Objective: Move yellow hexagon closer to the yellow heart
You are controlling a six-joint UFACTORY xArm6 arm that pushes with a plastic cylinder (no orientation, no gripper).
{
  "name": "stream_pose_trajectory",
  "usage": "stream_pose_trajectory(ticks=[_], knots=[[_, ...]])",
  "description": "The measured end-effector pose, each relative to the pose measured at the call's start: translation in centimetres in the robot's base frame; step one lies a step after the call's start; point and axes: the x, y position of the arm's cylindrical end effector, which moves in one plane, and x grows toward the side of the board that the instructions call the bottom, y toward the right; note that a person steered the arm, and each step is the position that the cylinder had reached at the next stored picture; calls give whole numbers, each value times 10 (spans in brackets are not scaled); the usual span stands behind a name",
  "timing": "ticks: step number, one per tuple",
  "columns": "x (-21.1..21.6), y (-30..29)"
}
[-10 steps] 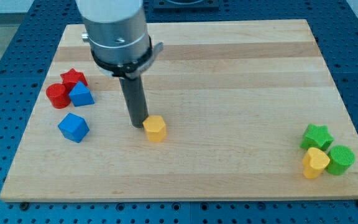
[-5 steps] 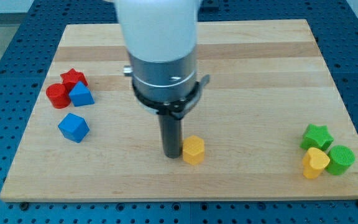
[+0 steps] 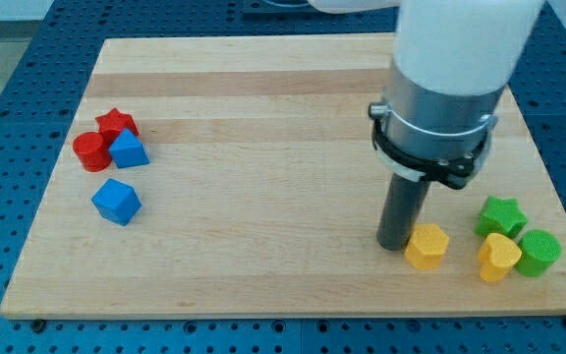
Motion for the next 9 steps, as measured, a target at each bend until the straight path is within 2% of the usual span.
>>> stream_pose_trajectory(ticks=[1,3,8,9], knots=[[1,0],[30,-1],[31,37],[49,-14]])
